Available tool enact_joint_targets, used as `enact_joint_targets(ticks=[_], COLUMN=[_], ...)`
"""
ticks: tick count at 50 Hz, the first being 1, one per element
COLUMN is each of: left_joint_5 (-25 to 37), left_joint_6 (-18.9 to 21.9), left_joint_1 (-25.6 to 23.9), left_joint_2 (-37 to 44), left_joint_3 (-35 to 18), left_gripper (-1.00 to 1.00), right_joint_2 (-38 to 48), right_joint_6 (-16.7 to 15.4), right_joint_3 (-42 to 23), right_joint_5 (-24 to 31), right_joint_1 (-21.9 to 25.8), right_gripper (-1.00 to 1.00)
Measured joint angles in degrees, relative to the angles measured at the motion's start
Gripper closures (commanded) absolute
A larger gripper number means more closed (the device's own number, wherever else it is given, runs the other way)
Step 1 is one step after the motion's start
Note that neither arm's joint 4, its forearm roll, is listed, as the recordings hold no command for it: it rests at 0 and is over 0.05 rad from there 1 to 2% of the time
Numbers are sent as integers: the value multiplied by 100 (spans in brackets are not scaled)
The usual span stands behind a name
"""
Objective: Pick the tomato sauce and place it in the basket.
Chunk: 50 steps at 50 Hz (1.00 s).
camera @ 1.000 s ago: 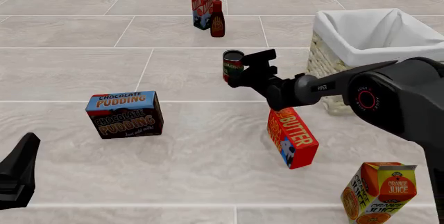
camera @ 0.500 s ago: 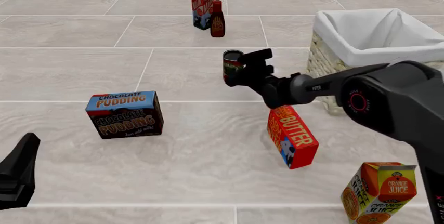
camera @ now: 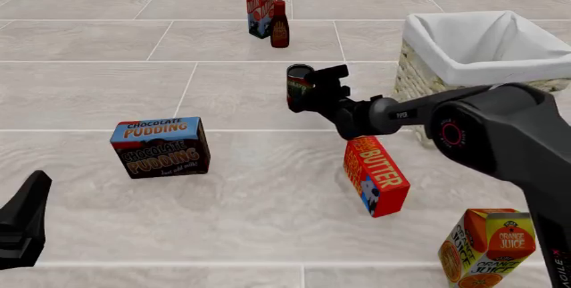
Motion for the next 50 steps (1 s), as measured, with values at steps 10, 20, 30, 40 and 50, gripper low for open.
enact_joint_targets(ticks=[10, 20, 30, 40, 50], left_joint_5=[0, 0, 0, 0, 0], left_joint_6=[0, 0, 0, 0, 0], left_joint_1=[0, 0, 0, 0, 0], left_joint_2=[0, 0, 0, 0, 0], left_joint_3=[0, 0, 0, 0, 0], left_gripper=[-100, -100, -100, -100, -100], right_joint_2=[80, 183, 278, 342, 399], right_joint_6=[26, 44, 88, 134, 150], right_joint_3=[-117, -258, -378, -454, -538], right_joint_5=[61, 117, 153, 182, 223], right_joint_1=[7, 8, -12, -53, -42], right_gripper=[-100, -100, -100, -100, -100])
